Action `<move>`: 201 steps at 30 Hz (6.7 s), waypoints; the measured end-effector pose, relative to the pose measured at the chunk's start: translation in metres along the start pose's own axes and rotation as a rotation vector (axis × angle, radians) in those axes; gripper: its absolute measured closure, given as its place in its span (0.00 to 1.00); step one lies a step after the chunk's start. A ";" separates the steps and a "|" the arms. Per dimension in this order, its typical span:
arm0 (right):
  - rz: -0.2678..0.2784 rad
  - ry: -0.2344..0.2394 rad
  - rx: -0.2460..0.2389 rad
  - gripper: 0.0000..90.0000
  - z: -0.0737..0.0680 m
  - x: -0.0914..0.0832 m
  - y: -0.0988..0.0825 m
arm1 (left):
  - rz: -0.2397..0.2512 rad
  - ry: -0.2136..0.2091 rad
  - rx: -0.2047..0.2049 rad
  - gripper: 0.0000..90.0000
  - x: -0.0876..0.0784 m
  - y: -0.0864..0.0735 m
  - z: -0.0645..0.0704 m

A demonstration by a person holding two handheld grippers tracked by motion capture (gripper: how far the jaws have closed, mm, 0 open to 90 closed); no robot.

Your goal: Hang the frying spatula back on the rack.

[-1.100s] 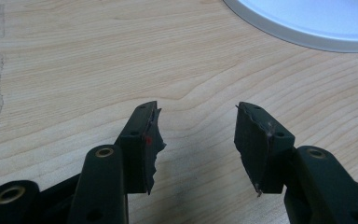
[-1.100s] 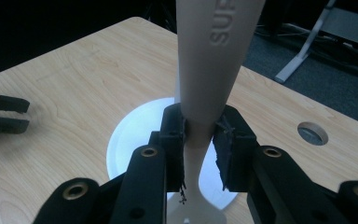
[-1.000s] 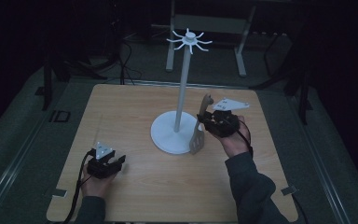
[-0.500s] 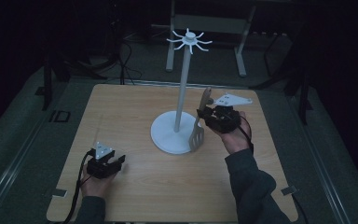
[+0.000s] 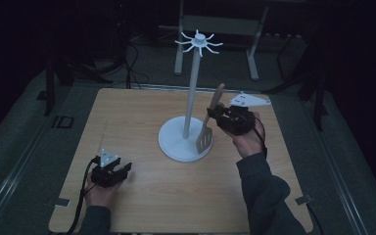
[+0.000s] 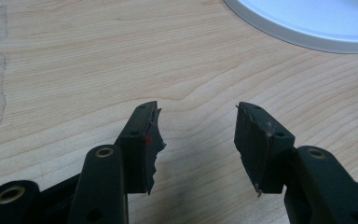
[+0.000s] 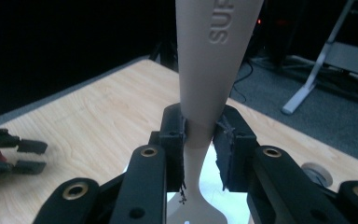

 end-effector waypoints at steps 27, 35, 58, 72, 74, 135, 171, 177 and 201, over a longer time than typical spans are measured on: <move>0.059 0.035 -0.005 0.82 0.006 -0.003 0.028 | -0.001 -0.002 0.000 0.56 0.000 0.000 0.000; 0.056 0.049 -0.014 0.82 0.008 -0.004 0.039 | -0.008 -0.004 0.003 0.55 0.000 0.000 0.000; 0.013 0.096 -0.017 0.82 0.016 -0.002 0.061 | -0.007 -0.001 0.002 0.55 0.000 0.000 0.000; -0.010 0.107 -0.021 0.82 0.017 0.000 0.068 | -0.007 0.003 -0.001 0.55 0.000 -0.001 -0.001; -0.008 0.109 -0.020 0.82 0.018 0.000 0.069 | -0.007 0.003 -0.001 0.55 0.000 -0.001 -0.001; -0.063 0.104 -0.007 0.82 0.011 0.025 0.087 | 0.000 0.003 -0.002 0.55 -0.001 0.000 -0.002; -0.028 0.049 -0.056 0.45 0.013 0.023 0.078 | -0.005 0.002 -0.002 0.55 0.000 0.000 -0.001; -0.035 0.045 -0.070 0.39 0.012 0.022 0.073 | -0.007 0.001 0.001 0.55 0.000 0.000 -0.001; -0.131 -0.010 -0.039 0.36 0.031 -0.002 -0.013 | -0.004 0.012 -0.001 0.54 0.000 0.000 -0.001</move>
Point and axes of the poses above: each handheld gripper's, and its own axes: x roughly forward along the jaws, y roughly out of its top, z roughly to its right, the point moved 2 cm from there along x, roughly forward along the jaws, and after that the axes turned 12 degrees about -y, right-handed, at the moved point
